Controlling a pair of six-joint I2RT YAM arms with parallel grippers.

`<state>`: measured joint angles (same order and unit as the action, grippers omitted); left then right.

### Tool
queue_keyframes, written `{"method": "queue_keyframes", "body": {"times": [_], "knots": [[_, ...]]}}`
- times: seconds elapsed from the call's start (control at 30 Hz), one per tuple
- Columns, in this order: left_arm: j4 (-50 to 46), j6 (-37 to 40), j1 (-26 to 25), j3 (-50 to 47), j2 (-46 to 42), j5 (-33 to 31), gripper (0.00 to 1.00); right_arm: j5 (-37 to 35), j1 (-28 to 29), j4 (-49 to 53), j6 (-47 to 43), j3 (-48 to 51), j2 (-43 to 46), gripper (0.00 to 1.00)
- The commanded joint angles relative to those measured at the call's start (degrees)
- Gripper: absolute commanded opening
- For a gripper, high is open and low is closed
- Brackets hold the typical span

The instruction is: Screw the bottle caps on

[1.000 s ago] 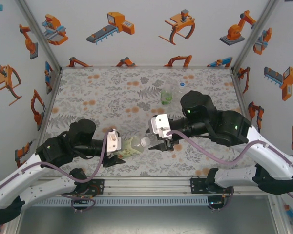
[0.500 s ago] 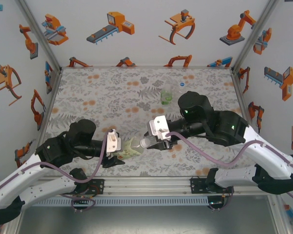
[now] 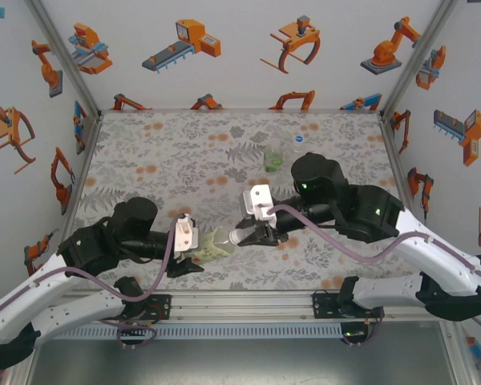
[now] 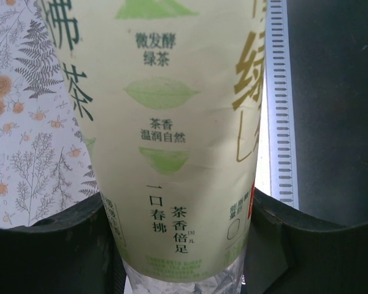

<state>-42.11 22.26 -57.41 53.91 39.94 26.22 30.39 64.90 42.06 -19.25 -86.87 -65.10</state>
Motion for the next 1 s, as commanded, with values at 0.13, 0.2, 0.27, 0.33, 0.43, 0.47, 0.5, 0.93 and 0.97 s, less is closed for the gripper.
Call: {"method": "queue_keyframes", "body": {"times": [0.13, 0.2, 0.27, 0.33, 0.43, 0.47, 0.5, 0.93, 0.97], "knots": [[3.6, -0.3, -0.2, -0.1, -1.3, -2.5, 0.0, -17.0, -0.2, -9.4, 49.1, 7.5, 3.5, 0.0], [4.0, -0.3, -0.2, -0.2, -1.3, -2.6, 0.0, -20.6, -0.3, -9.1, 61.3, 8.4, 3.9, 0.0], [4.3, -0.2, -0.2, -0.4, -1.1, -3.1, 0.0, -23.5, -0.2, -8.1, 72.7, 9.5, 4.2, 0.0], [5.4, -0.1, -0.2, -0.9, -0.9, -3.4, 0.0, -26.0, -0.2, -7.2, 84.9, 11.0, 4.7, 0.0], [6.0, 0.0, -0.2, -0.7, 0.0, -3.1, 0.0, -27.1, -0.3, -6.4, 100.1, 14.0, 5.7, 0.0], [6.2, 0.0, -0.2, -0.8, 0.2, -3.2, 0.0, -26.8, -0.2, -7.3, 102.0, 14.7, 5.8, 0.01], [6.7, 0.1, -0.2, -1.1, 0.4, -3.1, 0.0, -25.9, -0.1, -8.1, 102.3, 15.1, 5.4, 0.04], [7.2, 0.7, -0.2, -1.5, 2.0, -1.8, 0.0, -30.4, -0.1, -2.8, 83.3, 6.6, 5.6, 0.44], [7.0, 0.6, -0.2, -1.4, 1.8, -1.5, 0.0, -30.8, -0.2, -2.5, 80.7, 5.7, 5.7, 0.49]]}}
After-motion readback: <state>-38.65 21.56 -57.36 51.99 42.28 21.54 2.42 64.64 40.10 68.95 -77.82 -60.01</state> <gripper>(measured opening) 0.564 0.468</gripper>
